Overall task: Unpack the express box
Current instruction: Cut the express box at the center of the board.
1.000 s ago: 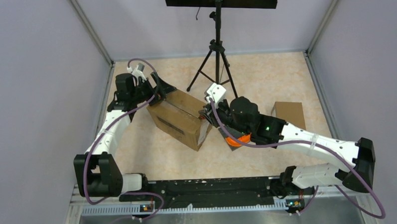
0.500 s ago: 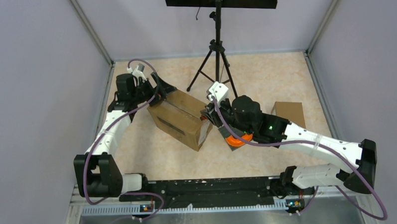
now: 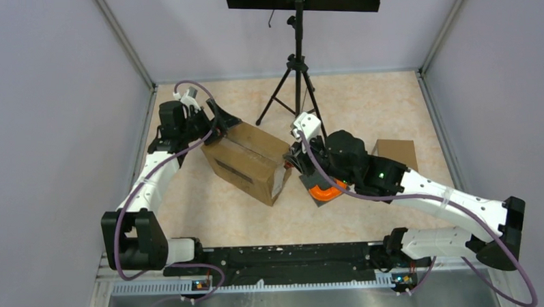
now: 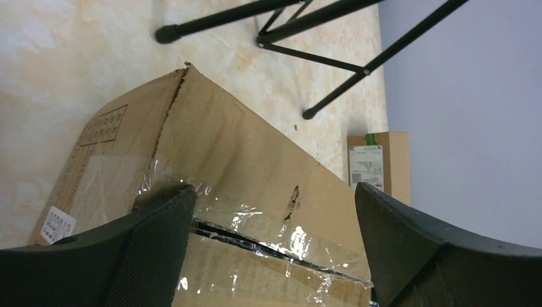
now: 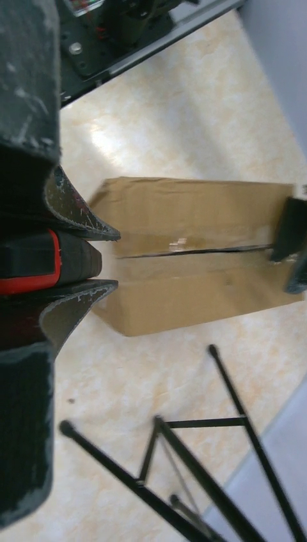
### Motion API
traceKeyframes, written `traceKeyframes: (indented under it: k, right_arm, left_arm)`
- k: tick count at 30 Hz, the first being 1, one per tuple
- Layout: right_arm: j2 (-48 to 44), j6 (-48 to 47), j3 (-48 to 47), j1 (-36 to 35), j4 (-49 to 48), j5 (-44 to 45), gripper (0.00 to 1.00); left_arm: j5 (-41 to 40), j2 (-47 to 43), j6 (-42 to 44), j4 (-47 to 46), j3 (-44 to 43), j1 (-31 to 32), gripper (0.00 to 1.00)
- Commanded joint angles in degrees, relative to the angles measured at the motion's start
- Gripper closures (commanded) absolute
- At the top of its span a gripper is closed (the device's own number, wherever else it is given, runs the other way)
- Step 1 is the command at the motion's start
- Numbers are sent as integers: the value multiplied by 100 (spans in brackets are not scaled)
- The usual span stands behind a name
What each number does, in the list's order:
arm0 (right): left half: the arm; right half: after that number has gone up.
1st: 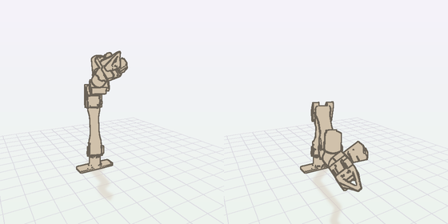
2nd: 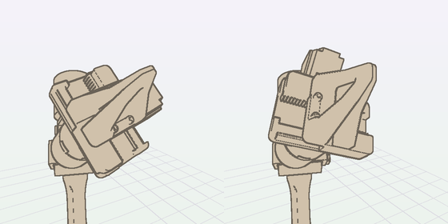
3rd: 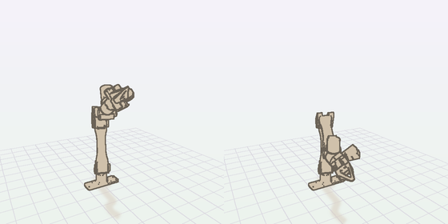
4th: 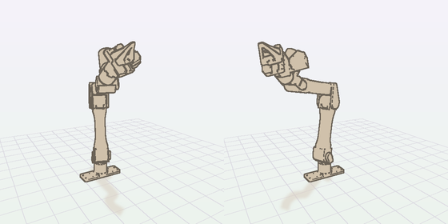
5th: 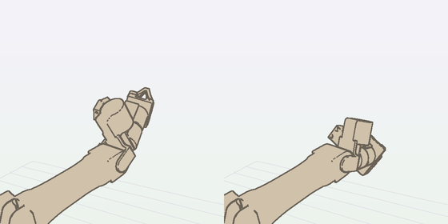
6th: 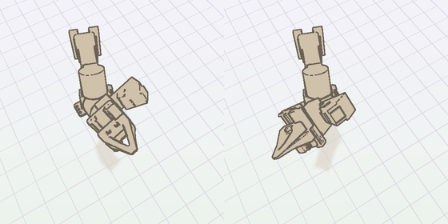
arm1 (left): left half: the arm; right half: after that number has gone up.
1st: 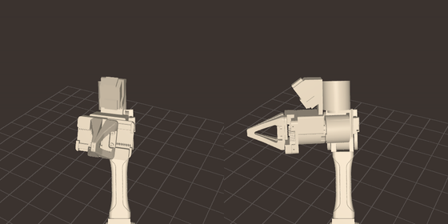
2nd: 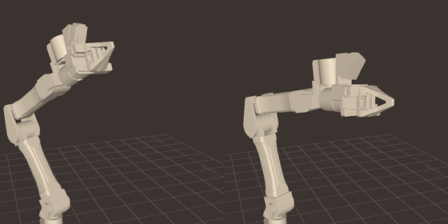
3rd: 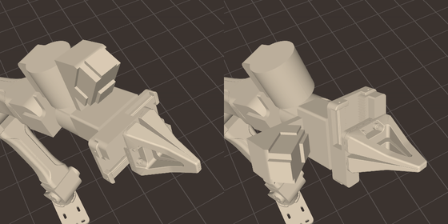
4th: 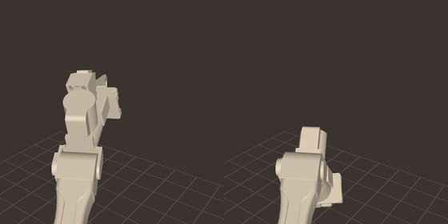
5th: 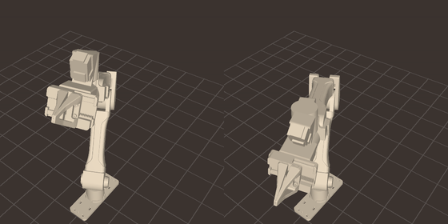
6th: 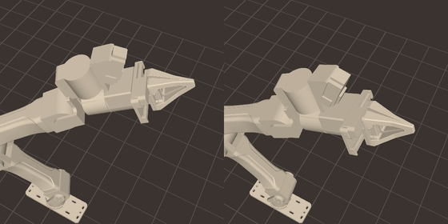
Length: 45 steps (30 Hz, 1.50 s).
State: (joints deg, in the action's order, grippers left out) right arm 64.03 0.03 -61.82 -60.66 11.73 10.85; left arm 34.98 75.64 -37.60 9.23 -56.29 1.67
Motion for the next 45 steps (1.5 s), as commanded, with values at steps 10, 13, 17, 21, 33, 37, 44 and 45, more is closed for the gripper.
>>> traceKeyframes:
  k: [10,13,17,21,33,37,44,45]
  right_arm:
    - [-409,207,-48,63,1127,659,100]
    - [-301,341,-15,62,1002,1012,100]
    - [-148,490,1,61,887,1304,100]
    - [-48,630,-28,60,848,1577,100]
    - [209,848,-116,190,869,1997,100]
    - [253,1043,-97,190,827,1838,100]
    - [272,1769,8,685,685,1177,100]
    - [275,1860,43,834,620,843,100]
  left_arm:
    - [-295,274,405,437,169,-123,2]
    - [-108,146,424,452,-203,15,2]
    - [-158,-52,543,734,-853,206,2]
    - [-676,-357,745,1140,-1221,211,2]
    - [-3437,-1069,1042,2275,-835,99,7]
    - [-3258,-994,1101,2132,-558,70,17]
    - [-2547,-752,1384,1901,-549,72,22]
    - [-2496,-685,1424,1919,-568,70,22]
